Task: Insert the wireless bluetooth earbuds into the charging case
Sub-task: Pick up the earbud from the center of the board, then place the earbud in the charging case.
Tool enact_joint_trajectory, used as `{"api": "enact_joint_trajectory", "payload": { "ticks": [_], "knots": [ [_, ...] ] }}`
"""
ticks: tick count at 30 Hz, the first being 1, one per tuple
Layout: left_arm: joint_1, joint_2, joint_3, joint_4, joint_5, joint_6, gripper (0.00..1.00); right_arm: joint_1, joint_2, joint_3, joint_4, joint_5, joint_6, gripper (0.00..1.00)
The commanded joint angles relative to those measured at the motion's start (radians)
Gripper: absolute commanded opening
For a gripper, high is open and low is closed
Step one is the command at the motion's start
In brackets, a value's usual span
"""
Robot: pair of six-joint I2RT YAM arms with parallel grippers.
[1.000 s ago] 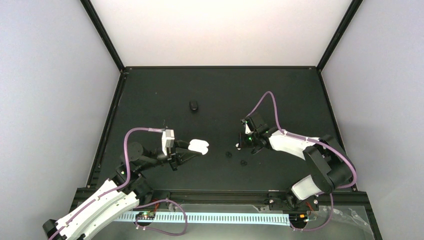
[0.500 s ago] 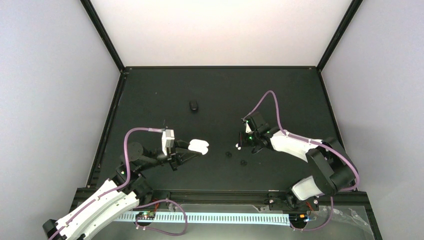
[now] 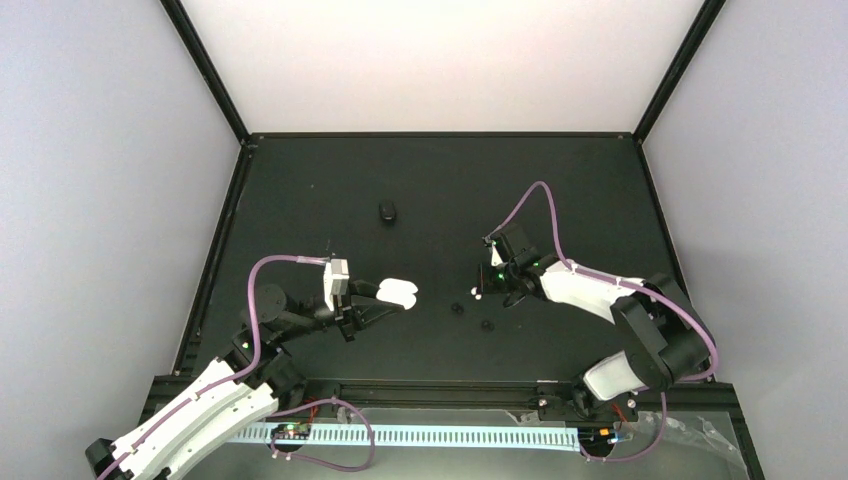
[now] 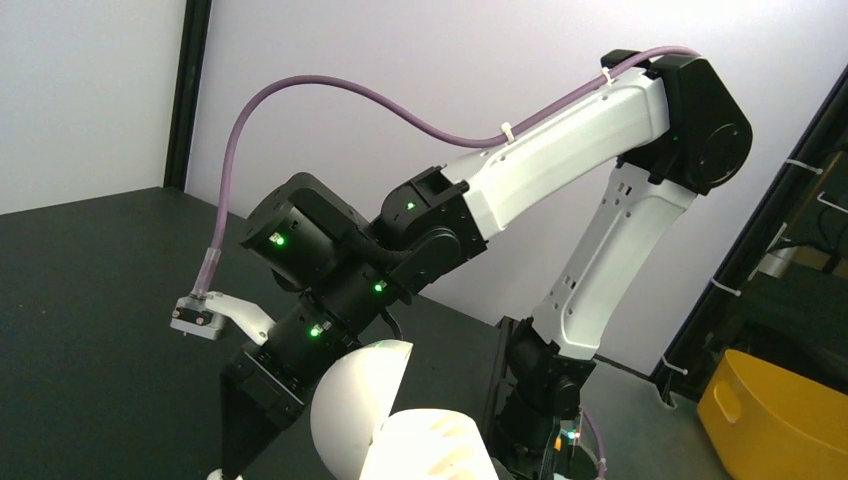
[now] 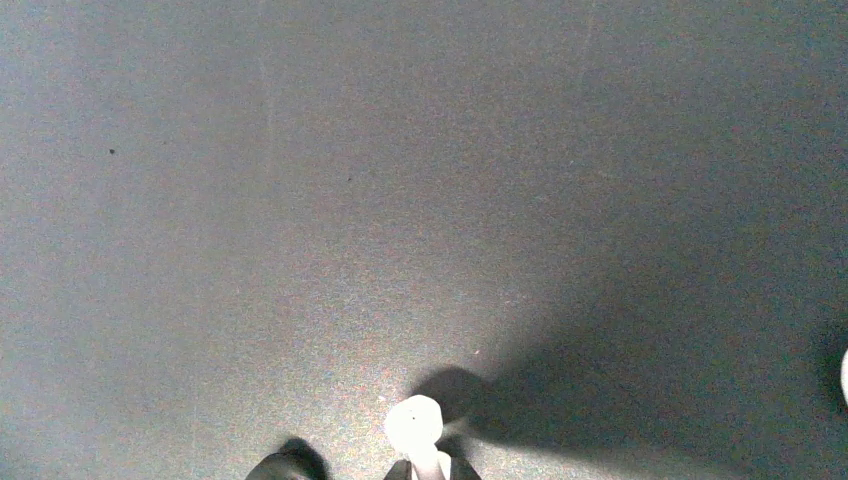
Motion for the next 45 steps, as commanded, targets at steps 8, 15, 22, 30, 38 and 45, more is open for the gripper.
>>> {"api": "enact_joint_trajectory", "payload": {
  "ticks": [8,15,22,30,38,45],
  "knots": [
    [-0.002,0.008,0.003,0.027,0.010,-0.003,0.02,-0.005,0.020,0.002,0.011,-0.020,-0.012,0.07],
    [-0.002,0.006,0.003,0.028,0.012,-0.001,0.02,-0.005,-0.027,0.004,-0.002,-0.005,-0.018,0.01],
    [-0.002,-0.001,0.009,0.029,0.023,0.002,0.02,0.003,-0.324,0.046,-0.108,-0.115,-0.138,0.01],
    [-0.003,-0.007,0.005,0.079,0.066,0.000,0.02,0.061,-0.726,0.204,-0.304,-0.320,-0.386,0.01],
    [-0.011,0.027,-0.017,0.167,0.114,-0.027,0.02,0.118,-0.745,0.437,-0.591,-0.280,-0.554,0.01],
    [-0.060,0.093,-0.019,0.247,0.099,-0.016,0.02,0.408,-0.613,0.673,-0.779,0.047,-0.617,0.01]
  ]
}}
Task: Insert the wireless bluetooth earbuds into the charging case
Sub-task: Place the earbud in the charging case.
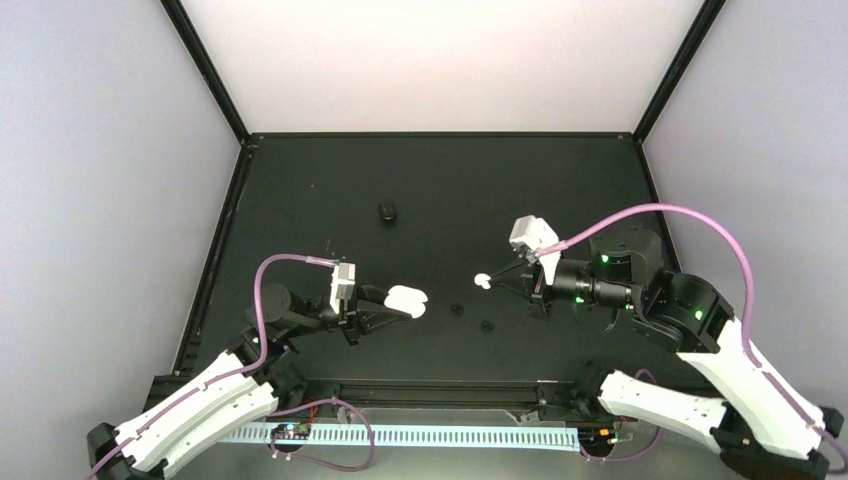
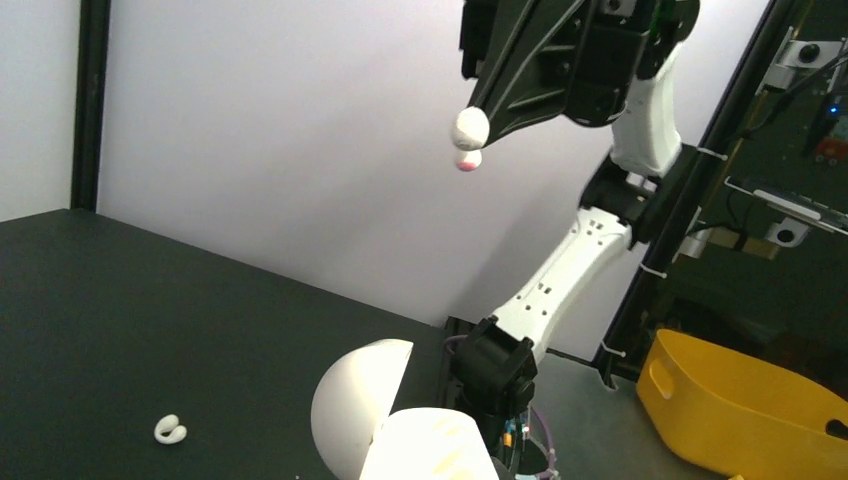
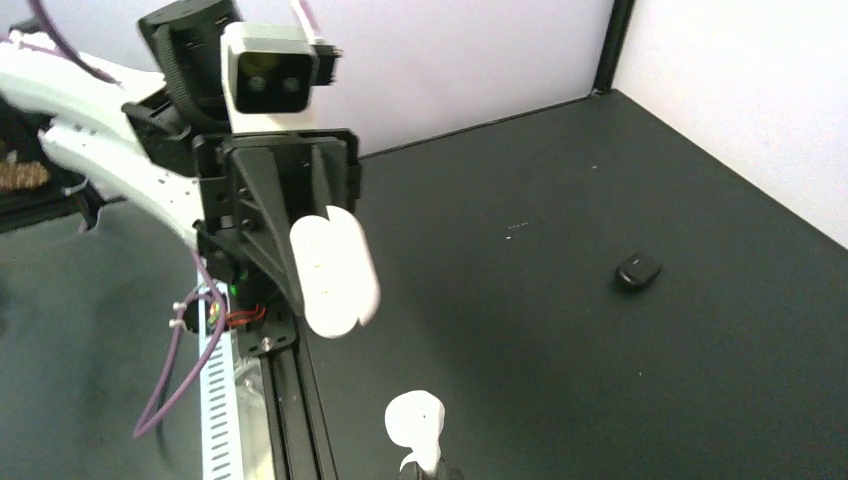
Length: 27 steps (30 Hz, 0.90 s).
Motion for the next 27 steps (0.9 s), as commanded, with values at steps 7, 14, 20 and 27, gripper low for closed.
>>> {"api": "enact_joint_trajectory", "payload": {
  "ticks": [7,14,20,27],
  "knots": [
    [-0.049,0.039,-0.015,0.144,-0.043,0.016,0.01,0.311,0.176,0.196,-0.203,0.273,-0.066,0.01],
    [-0.050,0.029,-0.111,0.299,-0.094,-0.011,0.02,0.384,0.227,0.192,-0.105,0.219,-0.052,0.01],
    [-0.051,0.040,-0.102,0.249,-0.098,-0.015,0.01,0.413,0.271,0.215,-0.082,0.181,-0.055,0.01],
    [-0.051,0.014,-0.112,0.254,-0.122,-0.021,0.02,0.433,0.300,0.203,-0.077,0.165,-0.064,0.01]
  ]
}}
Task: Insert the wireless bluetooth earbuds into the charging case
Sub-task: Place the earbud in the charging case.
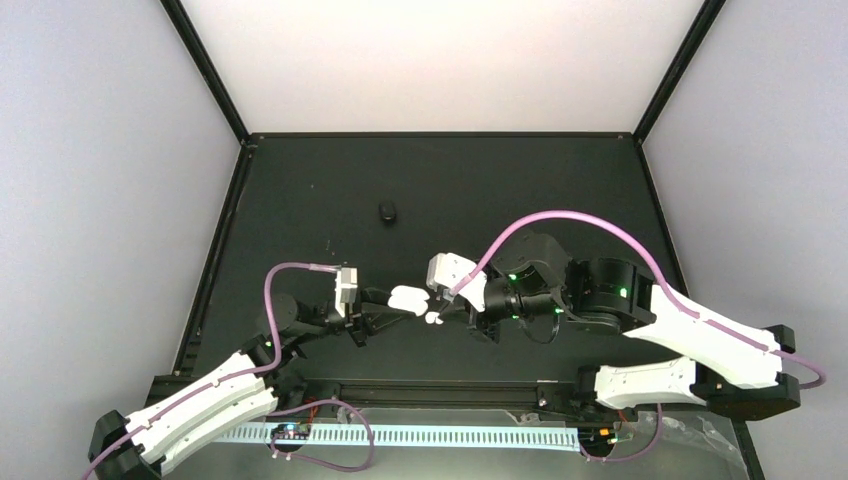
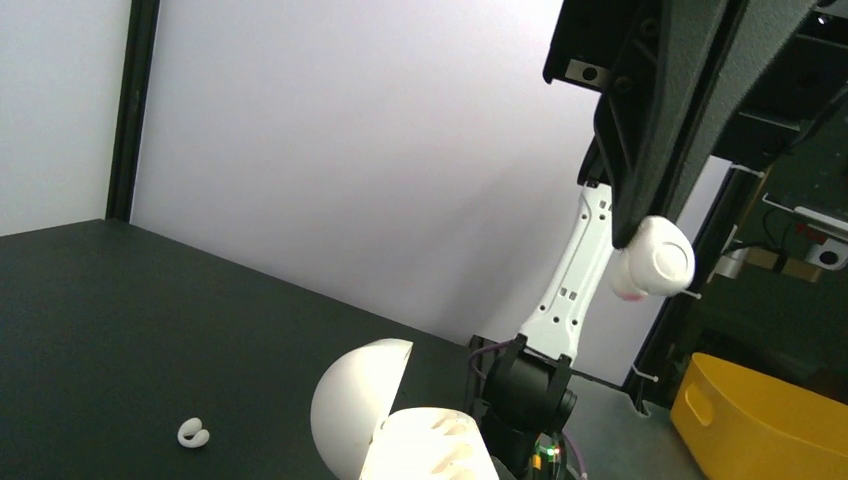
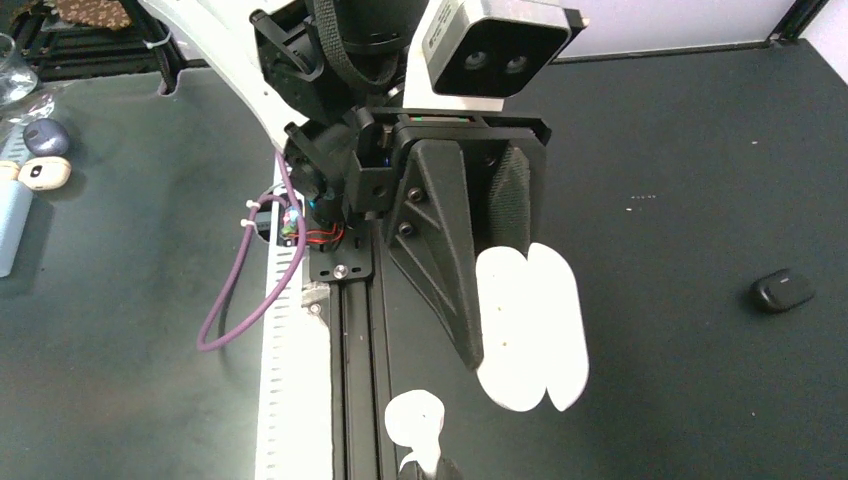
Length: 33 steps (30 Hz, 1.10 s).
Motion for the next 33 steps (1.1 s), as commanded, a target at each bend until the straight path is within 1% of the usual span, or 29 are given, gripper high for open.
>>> {"api": "enact_joint_trajectory", "payload": {
  "ticks": [1,5,11,15,24,33],
  "knots": [
    [-0.005,-0.026,0.016,0.044,-0.022,-0.003,0.01,0.018,-0.002,0.009,0.020,-0.019,-0.013,0.01],
    [-0.004,-0.024,0.012,0.059,0.014,0.024,0.02,0.021,0.002,0.011,0.018,-0.027,-0.013,0.01],
    [-0.005,0.024,-0.010,0.195,0.128,0.063,0.01,0.024,0.023,0.000,0.012,-0.014,-0.009,0.01],
    [-0.016,0.014,-0.058,0.280,0.111,0.078,0.02,0.025,0.021,-0.002,0.011,-0.012,-0.005,0.01],
    [-0.044,0.017,-0.051,0.253,0.097,0.100,0.02,0.026,0.052,0.004,0.002,-0.016,-0.012,0.01],
    [-0.045,0.015,-0.045,0.235,0.104,0.094,0.02,0.033,0.088,0.004,0.024,0.021,-0.014,0.01]
  ]
}}
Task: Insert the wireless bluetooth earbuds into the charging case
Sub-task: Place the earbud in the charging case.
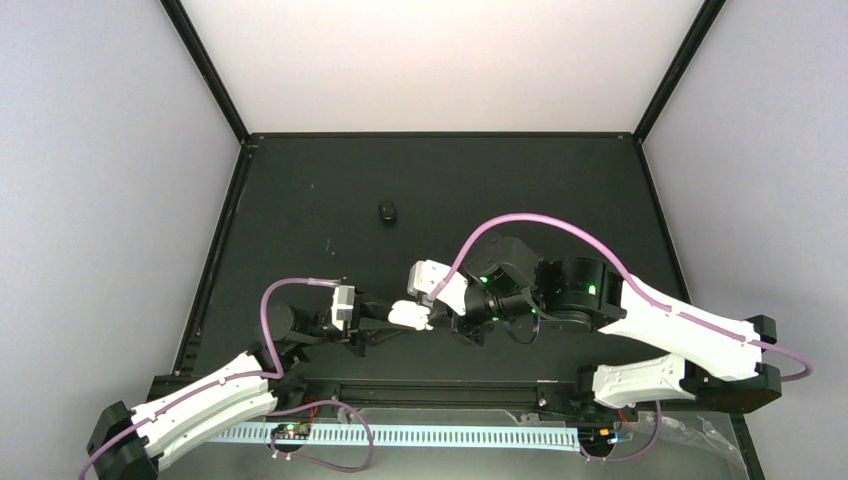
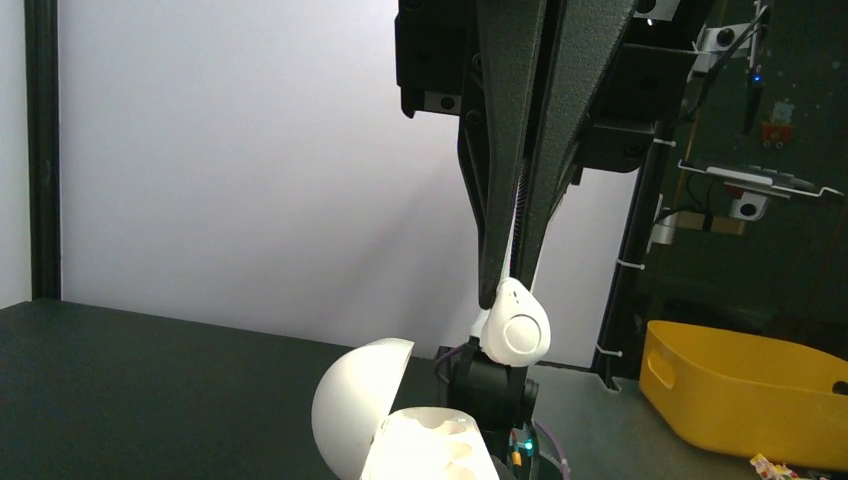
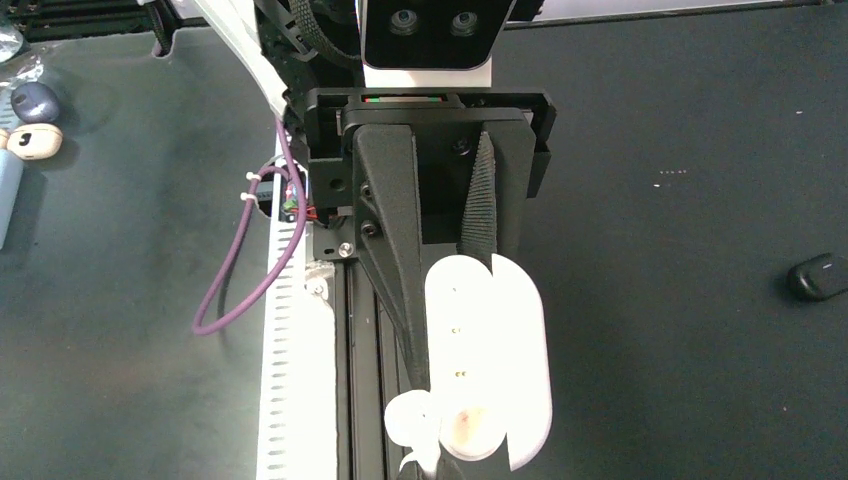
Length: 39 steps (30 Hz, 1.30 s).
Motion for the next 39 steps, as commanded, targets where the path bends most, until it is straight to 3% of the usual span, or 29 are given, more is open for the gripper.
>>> {"api": "enact_joint_trajectory", "payload": {
  "ticks": [1,39],
  "knots": [
    [-0.005,-0.005,0.025,0.030,0.022,0.022,0.02,0.013,0.011,0.004,0.024,0.037,-0.012,0.01],
    [-0.007,-0.013,0.033,0.046,0.017,-0.011,0.01,0.014,0.015,-0.071,0.092,0.116,0.018,0.01]
  ]
}}
